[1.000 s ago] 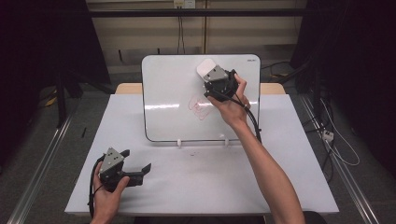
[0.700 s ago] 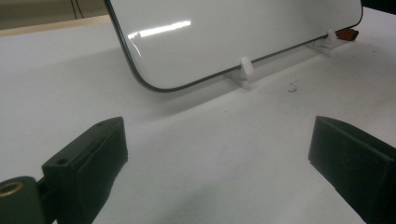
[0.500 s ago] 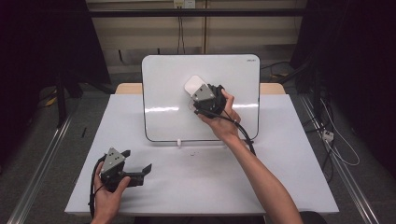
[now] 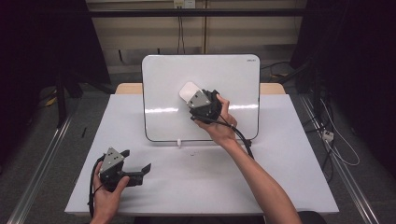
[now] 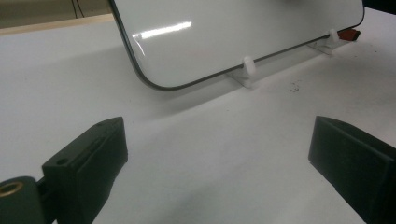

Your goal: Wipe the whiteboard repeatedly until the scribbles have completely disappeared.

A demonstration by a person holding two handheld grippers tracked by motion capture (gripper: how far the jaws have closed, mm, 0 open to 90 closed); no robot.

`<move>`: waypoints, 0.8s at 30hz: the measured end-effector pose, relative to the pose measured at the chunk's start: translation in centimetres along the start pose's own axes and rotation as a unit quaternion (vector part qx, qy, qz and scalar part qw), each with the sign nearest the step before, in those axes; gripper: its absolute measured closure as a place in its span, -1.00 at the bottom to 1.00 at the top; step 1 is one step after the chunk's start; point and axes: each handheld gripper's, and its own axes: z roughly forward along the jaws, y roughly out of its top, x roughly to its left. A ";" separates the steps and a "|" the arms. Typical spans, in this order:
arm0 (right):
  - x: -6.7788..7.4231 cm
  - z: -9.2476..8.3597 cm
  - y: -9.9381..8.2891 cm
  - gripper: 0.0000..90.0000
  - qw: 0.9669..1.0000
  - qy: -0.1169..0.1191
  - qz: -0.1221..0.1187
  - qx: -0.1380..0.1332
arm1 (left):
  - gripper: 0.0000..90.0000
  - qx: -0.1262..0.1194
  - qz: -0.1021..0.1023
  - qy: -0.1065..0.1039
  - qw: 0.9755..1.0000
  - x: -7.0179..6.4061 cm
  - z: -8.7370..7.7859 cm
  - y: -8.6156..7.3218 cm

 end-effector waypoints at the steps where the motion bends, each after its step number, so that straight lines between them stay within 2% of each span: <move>1: -0.1 0.0 0.0 -0.30 1.000 0.000 -0.002 0.000 | -0.90 -0.002 -0.003 0.000 1.000 0.0 0.0 0.0; 9: -1.2 0.1 0.1 -0.30 1.000 -0.007 0.009 -0.003 | -0.90 -0.002 0.000 0.000 1.000 0.0 -0.2 0.0; 15: -3.7 0.1 0.2 -0.30 0.999 -0.022 0.032 -0.004 | -0.90 -0.003 -0.001 0.002 1.000 0.1 -0.2 0.0; 19: -5.5 0.0 0.3 -0.30 0.998 -0.035 0.055 -0.005 | -0.90 -0.004 -0.001 0.001 1.000 0.0 -0.2 0.0; 20: -5.6 0.1 0.3 -0.30 0.998 -0.035 0.059 -0.006 | -0.90 -0.003 -0.001 0.001 1.000 0.1 -0.2 0.0; 24: -5.0 0.0 0.3 -0.30 0.997 -0.052 0.052 -0.004 | -0.90 -0.002 -0.001 0.002 1.000 0.0 -0.2 0.0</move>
